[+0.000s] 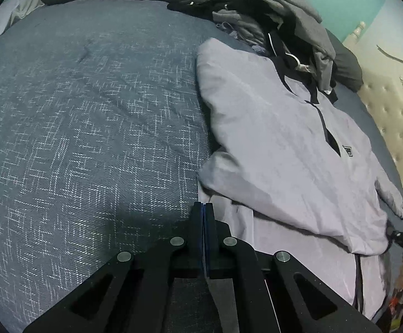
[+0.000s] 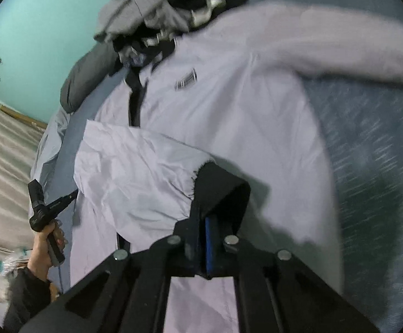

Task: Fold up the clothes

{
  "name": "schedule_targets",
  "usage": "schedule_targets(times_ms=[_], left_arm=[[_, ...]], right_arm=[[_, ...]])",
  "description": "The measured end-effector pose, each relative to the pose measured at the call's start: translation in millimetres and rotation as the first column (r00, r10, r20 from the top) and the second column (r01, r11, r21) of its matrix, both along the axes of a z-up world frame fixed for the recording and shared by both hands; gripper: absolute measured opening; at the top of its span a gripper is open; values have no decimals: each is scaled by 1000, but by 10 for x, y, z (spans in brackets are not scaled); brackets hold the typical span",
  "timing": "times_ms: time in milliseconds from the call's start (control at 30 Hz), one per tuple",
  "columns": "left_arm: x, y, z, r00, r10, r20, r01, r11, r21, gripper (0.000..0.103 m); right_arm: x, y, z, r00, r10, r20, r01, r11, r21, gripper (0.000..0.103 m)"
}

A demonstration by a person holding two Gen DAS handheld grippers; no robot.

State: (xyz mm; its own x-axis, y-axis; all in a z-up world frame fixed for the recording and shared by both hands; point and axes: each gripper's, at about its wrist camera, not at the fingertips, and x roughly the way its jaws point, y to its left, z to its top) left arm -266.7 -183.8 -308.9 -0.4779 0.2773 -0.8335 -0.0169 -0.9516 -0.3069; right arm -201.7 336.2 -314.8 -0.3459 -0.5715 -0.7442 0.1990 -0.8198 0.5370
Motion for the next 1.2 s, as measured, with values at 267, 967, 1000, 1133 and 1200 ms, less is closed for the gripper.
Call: schedule_targets(times_ms=[267, 967, 1000, 1133, 1200], left_arm=[[70, -101, 97, 1000, 9, -4, -9, 1000, -3, 0], [-189, 429, -32, 968, -247, -43, 227, 937, -266, 1], [-201, 436, -38, 966, -253, -43, 233, 935, -266, 1], [-242, 422, -54, 965, -257, -49, 237, 939, -250, 1], [-242, 401, -51, 966, -251, -54, 231, 942, -243, 1]], right_arm=[[44, 121, -184, 998, -39, 48, 40, 999, -6, 3], [6, 127, -201, 998, -17, 66, 22, 997, -76, 3], [3, 129, -197, 998, -17, 66, 22, 997, -75, 3], [-4, 119, -185, 998, -17, 64, 22, 997, -75, 3], [-1, 114, -180, 998, -15, 62, 20, 997, -76, 3]])
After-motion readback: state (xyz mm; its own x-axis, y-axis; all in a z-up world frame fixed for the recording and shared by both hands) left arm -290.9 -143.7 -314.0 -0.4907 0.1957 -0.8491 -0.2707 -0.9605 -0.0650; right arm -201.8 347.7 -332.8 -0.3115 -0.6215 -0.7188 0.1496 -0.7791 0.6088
